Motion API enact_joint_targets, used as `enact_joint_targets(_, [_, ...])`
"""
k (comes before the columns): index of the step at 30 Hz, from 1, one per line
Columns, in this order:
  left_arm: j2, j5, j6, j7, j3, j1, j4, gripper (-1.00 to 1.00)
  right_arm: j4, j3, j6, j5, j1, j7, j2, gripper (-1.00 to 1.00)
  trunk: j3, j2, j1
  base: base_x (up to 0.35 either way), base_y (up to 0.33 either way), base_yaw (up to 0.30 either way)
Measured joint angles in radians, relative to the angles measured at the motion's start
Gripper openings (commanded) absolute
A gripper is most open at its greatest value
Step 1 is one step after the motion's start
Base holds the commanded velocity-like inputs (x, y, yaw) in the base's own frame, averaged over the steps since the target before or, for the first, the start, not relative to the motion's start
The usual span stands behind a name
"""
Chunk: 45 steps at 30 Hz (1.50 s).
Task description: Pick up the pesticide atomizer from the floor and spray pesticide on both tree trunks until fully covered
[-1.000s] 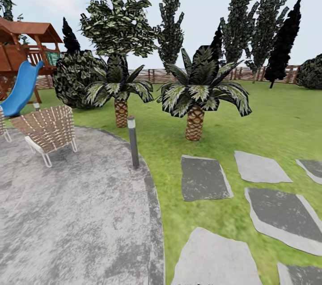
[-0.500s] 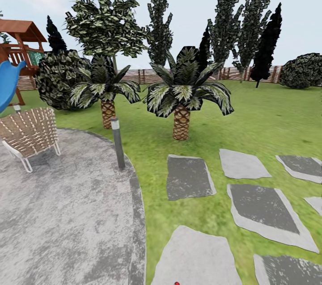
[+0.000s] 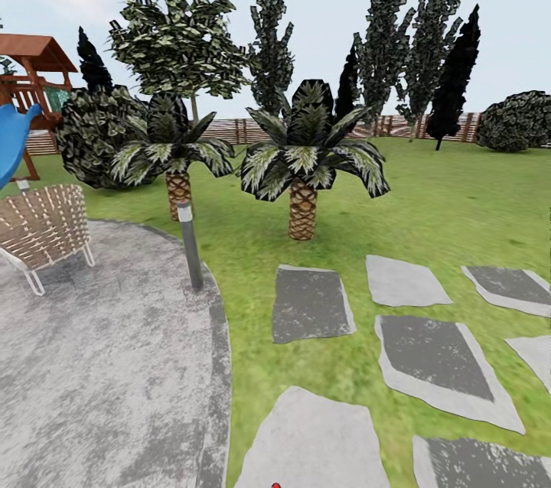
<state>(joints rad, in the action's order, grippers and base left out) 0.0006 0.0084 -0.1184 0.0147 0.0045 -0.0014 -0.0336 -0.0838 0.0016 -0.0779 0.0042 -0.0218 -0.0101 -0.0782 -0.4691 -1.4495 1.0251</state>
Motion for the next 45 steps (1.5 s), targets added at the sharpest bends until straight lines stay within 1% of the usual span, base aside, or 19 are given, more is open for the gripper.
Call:
enact_joint_targets(23, [0.0, 0.0, 0.0, 0.0, 0.0, 0.0, 0.0, 1.0, 0.0, 0.0, 0.0, 0.0, 0.0, 0.0, 0.0, 1.0, 0.0, 0.0, 0.0, 0.0, -0.273, 0.009])
enact_joint_targets(28, [-0.001, 0.0, 0.0, 0.001, 0.0, 0.0, 0.0, 1.0, 0.0, 0.0, 0.0, 0.0, -0.001, 0.0, 0.0, 1.0, 0.0, 0.0, 0.0, 0.0, -0.273, 0.2])
enact_joint_targets(45, [-0.001, 0.0, 0.0, 0.001, 0.0, 0.0, 0.0, 1.0, 0.0, 0.0, 0.0, 0.001, 0.0, 0.005, -0.001, 1.0, 0.0, 0.0, 0.0, 0.0, -0.273, 0.273])
